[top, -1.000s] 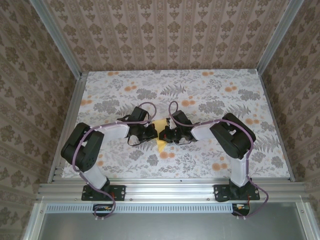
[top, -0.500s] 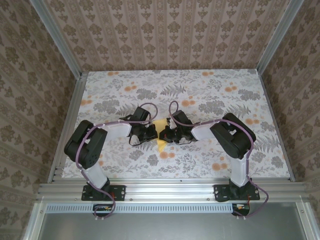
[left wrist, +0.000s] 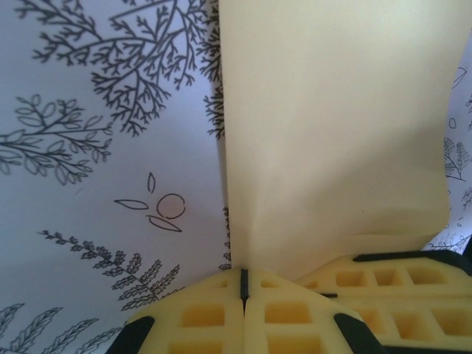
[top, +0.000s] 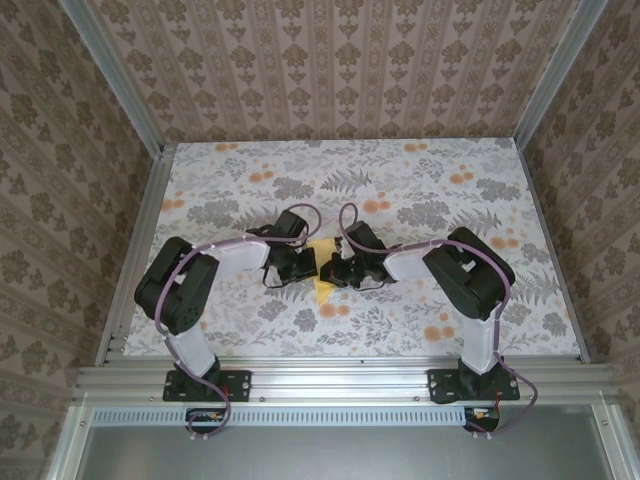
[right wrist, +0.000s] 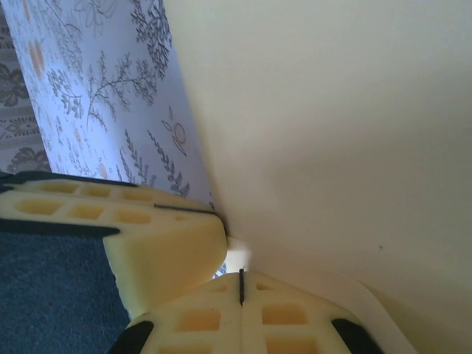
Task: Fold a paper plane with a square sheet of paper (pick it up from the middle)
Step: Third fold the triangle at the center of the table.
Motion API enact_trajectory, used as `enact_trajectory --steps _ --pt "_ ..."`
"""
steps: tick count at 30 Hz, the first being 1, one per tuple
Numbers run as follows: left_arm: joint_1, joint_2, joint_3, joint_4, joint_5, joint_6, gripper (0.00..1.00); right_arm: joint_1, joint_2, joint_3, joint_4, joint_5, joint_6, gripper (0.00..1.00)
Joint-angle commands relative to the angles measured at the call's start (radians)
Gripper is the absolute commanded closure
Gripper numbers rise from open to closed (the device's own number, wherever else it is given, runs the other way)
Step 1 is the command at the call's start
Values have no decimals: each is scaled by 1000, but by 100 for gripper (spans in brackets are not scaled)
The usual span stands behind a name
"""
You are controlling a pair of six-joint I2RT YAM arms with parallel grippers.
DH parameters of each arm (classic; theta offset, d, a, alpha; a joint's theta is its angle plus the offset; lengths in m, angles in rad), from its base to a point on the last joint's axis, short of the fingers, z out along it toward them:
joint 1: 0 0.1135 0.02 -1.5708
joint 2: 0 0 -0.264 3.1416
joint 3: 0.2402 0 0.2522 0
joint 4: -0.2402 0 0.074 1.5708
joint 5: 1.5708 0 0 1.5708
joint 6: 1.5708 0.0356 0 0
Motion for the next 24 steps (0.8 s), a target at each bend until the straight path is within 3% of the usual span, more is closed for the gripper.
enact_trajectory --steps 1,10,15,24 --pt "-18 65 5 -130 -96 8 100 3 -47 -15 -65 -3 -15 100" --pt "-32 72 31 -185 -143 18 100 1 -79 -37 -62 21 -7 100" --pt "-33 69 40 -185 -142 21 100 -2 -120 -54 -96 58 -30 94" --pt "-33 72 51 -181 -140 14 100 -4 -102 -94 -6 1 1 91"
